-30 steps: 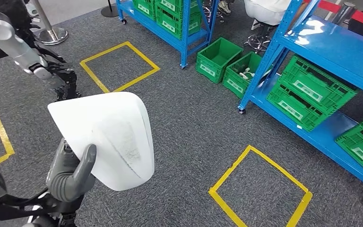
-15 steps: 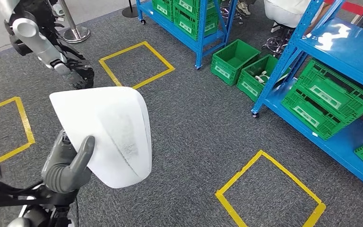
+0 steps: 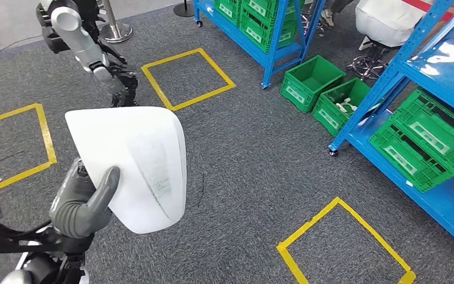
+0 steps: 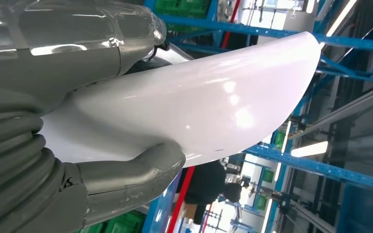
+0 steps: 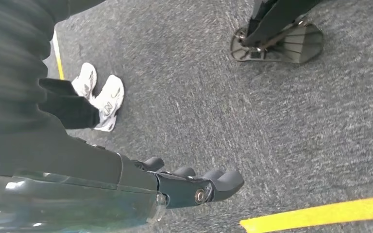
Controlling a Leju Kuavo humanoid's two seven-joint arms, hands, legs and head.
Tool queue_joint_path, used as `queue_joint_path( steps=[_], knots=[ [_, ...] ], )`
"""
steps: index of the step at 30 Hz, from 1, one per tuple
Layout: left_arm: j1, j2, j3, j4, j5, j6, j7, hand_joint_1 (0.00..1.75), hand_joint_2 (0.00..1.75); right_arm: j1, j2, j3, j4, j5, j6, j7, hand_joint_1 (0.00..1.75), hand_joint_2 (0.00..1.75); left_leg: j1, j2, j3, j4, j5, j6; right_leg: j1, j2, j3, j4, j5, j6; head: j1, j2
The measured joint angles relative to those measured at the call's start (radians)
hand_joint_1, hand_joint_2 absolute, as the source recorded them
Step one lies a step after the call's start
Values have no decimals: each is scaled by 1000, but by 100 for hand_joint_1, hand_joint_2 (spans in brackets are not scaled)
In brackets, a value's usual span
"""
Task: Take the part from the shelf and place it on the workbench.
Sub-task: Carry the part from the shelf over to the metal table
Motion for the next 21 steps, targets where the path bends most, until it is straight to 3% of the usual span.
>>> queue_joint_path(
  steps=[1,2,3,6,8,10,12,13,15,17,18,19,21],
  knots=[
    [-1,0,-1,1,2,0,-1,175,175,2,1,0,0,0,1,8,0,175,-1,-9,-1,0,1,2,0,2,-26,59,-21,-1,1,0],
    [-1,0,-2,1,4,-1,-4,175,175,4,1,0,1,0,2,19,0,175,-3,-19,-1,0,1,3,1,3,-40,88,-22,-4,1,0],
    [-2,0,-2,2,8,-2,-8,175,175,6,1,0,1,0,2,31,0,175,-4,-29,0,0,2,3,1,6,-37,80,-3,-8,1,0],
    [-9,-2,-6,5,18,-14,-28,175,175,5,-1,0,2,0,-1,52,0,175,-7,-58,2,1,4,3,6,30,43,-103,104,-31,1,0],
    [-13,-5,-6,9,25,-25,-46,175,175,2,-5,0,2,-2,-4,58,0,175,-4,-75,-4,2,8,-4,11,46,76,-185,126,-42,1,0],
    [-14,-6,-6,15,34,-36,-66,175,175,-1,-9,0,1,-7,-9,55,0,175,-1,-88,-11,-1,15,-16,12,42,80,-203,125,-45,3,0],
    [-13,-7,-5,21,43,-48,-84,175,175,-3,-10,0,1,-10,-15,45,0,175,-3,-62,-19,10,4,-26,8,31,87,-220,137,-48,2,0],
    [-13,-7,-4,24,47,-54,-92,175,175,-4,-10,0,1,-10,-18,41,0,175,-3,-42,-32,38,-17,-30,5,24,90,-229,144,-50,0,0],
    [-10,-8,-4,30,53,-59,-105,175,175,-3,-11,0,1,-8,-22,37,0,175,0,-12,-82,148,-82,-39,4,14,90,-234,149,-53,-6,0],
    [-3,-8,-3,37,57,-60,-114,175,175,-1,-11,0,1,-4,-25,37,0,175,6,-10,-126,244,-115,-49,4,2,88,-231,148,-53,-7,0],
    [0,-8,-3,40,58,-60,-117,175,175,0,-10,0,1,-2,-27,38,0,175,8,-9,-126,247,-104,-53,3,-3,87,-230,147,-52,-8,0],
    [3,-8,-2,43,60,-61,-119,175,175,0,-10,0,1,-1,-28,39,0,175,9,-4,-104,208,-77,-55,2,-8,87,-227,145,-49,-8,0],
    [5,-8,-2,49,62,-62,-124,175,175,-1,-9,0,1,0,-29,43,0,175,10,20,-32,80,-20,-57,2,-15,86,-216,137,-38,-10,0]
  ],
)
